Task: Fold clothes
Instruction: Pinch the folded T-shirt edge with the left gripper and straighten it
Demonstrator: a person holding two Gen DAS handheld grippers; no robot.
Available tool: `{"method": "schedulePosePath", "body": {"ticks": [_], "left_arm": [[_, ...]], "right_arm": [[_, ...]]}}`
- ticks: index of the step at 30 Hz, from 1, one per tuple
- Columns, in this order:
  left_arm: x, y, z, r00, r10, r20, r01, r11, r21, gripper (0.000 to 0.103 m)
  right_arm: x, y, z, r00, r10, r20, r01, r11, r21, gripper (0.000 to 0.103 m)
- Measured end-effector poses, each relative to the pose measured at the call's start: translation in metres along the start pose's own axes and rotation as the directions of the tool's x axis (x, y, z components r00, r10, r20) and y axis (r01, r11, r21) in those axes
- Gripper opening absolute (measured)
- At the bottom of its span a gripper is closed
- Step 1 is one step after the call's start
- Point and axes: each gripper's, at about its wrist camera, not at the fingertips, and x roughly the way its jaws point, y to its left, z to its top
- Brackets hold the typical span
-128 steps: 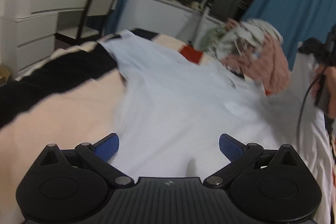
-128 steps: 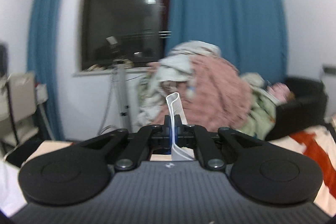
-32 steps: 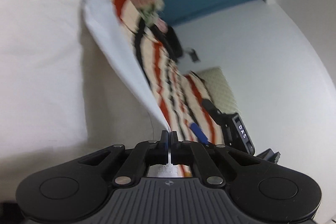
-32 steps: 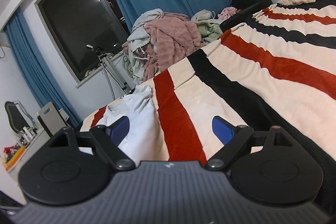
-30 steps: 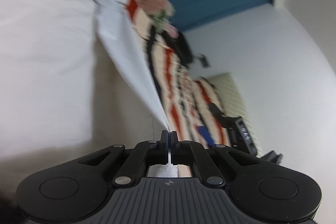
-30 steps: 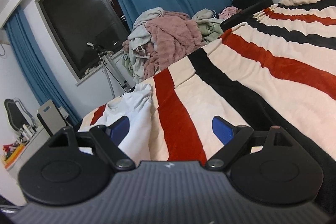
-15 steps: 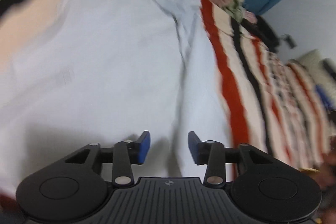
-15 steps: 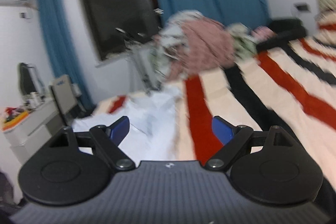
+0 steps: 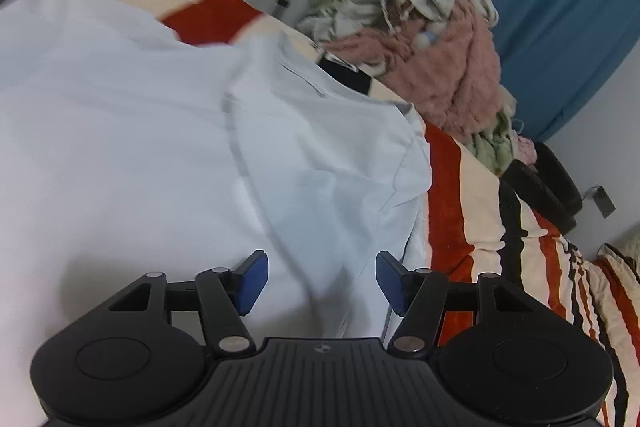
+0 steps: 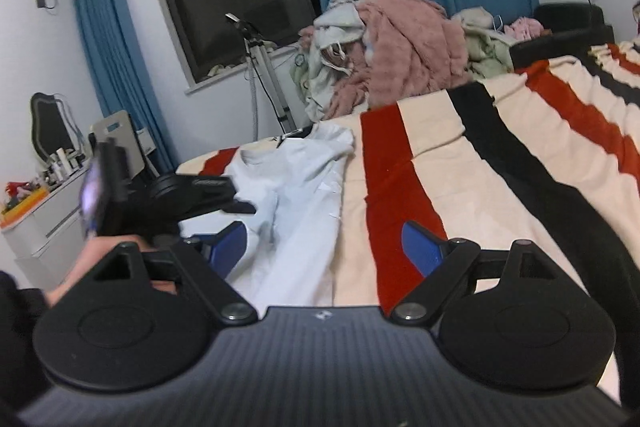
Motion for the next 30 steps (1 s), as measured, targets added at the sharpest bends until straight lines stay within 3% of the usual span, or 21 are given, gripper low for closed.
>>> {"method": "schedulePosePath", "body": {"ticks": [3,5,7,9,11,13,15,17,19,24,26,30], "left_arm": [[0.032,-0.006,-0.004,0.998,0.061,0.005,-0.061,0.997,0.054,0.045],[0.036,-0.002,-0.003,0.997,0.079,0.019,-0.080,0.991,0.104,0.004],[0.037,-0.007,0.006,0.995,0.096,0.023,-0.099,0.978,0.183,0.004],[0.025,-0.010,0.018,0.990,0.110,0.083,-0.127,0.962,0.243,0.004],[0.022,-0.016,0.028,0.970,0.189,0.155,-0.229,0.923,0.310,0.004],[0.025,-0.012,0.033,0.960,0.233,0.153,-0.270,0.912,0.308,0.005],[0.026,-0.005,0.031,0.966,0.231,0.121,-0.256,0.926,0.278,0.015],[0.020,0.001,0.025,0.968,0.228,0.106,-0.248,0.935,0.252,0.044],[0.007,0.007,0.016,0.975,0.213,0.068,-0.223,0.949,0.224,0.053],[-0.056,0.028,-0.026,0.996,0.083,-0.030,-0.076,0.982,0.173,0.054],[-0.095,0.035,-0.054,0.998,0.035,-0.051,-0.026,0.985,0.170,0.056],[-0.161,0.049,-0.116,0.994,0.011,-0.106,0.009,0.983,0.183,0.055]], "right_arm": [[0.015,-0.006,-0.002,0.999,0.033,-0.002,-0.033,0.998,0.047,0.086],[0.027,-0.013,-0.006,0.998,0.048,-0.028,-0.046,0.995,0.092,0.086],[0.037,-0.019,-0.010,0.997,0.052,-0.056,-0.044,0.990,0.135,0.086],[0.042,-0.024,-0.013,0.996,0.060,-0.063,-0.049,0.985,0.163,0.086],[0.040,-0.024,-0.014,0.997,0.061,-0.055,-0.052,0.985,0.162,0.086],[0.038,-0.022,-0.015,0.997,0.056,-0.048,-0.048,0.988,0.148,0.086],[0.036,-0.021,-0.016,0.998,0.046,-0.044,-0.039,0.990,0.138,0.086],[0.033,-0.022,-0.015,0.998,0.039,-0.043,-0.033,0.991,0.133,0.086],[0.031,-0.022,-0.015,0.999,0.032,-0.040,-0.027,0.991,0.129,0.086],[0.025,-0.018,-0.013,0.999,0.027,-0.028,-0.023,0.994,0.110,0.086],[0.021,-0.015,-0.013,0.999,0.030,-0.020,-0.028,0.995,0.095,0.086],[0.012,-0.007,-0.013,0.999,0.033,-0.008,-0.033,0.998,0.057,0.086]]}}
